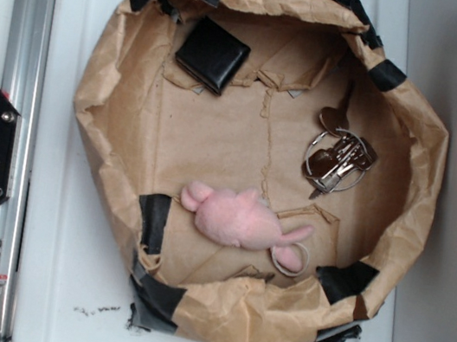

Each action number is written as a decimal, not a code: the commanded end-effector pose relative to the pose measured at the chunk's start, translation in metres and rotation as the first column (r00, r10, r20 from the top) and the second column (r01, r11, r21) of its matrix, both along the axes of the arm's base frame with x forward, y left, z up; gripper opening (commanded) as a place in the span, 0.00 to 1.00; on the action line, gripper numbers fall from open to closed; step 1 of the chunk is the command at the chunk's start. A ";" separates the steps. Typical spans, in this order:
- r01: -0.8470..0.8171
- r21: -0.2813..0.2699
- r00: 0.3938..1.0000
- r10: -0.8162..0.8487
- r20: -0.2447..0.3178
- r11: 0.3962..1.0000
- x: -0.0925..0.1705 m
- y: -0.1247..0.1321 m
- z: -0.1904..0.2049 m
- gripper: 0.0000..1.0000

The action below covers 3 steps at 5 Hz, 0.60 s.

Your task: Grab the black box.

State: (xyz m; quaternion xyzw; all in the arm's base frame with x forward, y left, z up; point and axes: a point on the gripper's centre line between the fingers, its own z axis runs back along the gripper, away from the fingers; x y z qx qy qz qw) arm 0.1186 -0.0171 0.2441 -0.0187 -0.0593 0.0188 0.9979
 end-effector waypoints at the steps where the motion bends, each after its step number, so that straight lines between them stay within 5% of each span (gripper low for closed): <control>1: 0.000 0.000 1.000 0.000 0.000 1.000 0.000 0.000 0.000 1.00; 2: 0.014 0.028 0.996 -0.016 0.091 0.999 0.050 0.023 -0.008 1.00; 3: 0.097 0.102 0.988 -0.108 0.110 0.990 0.089 0.027 -0.029 1.00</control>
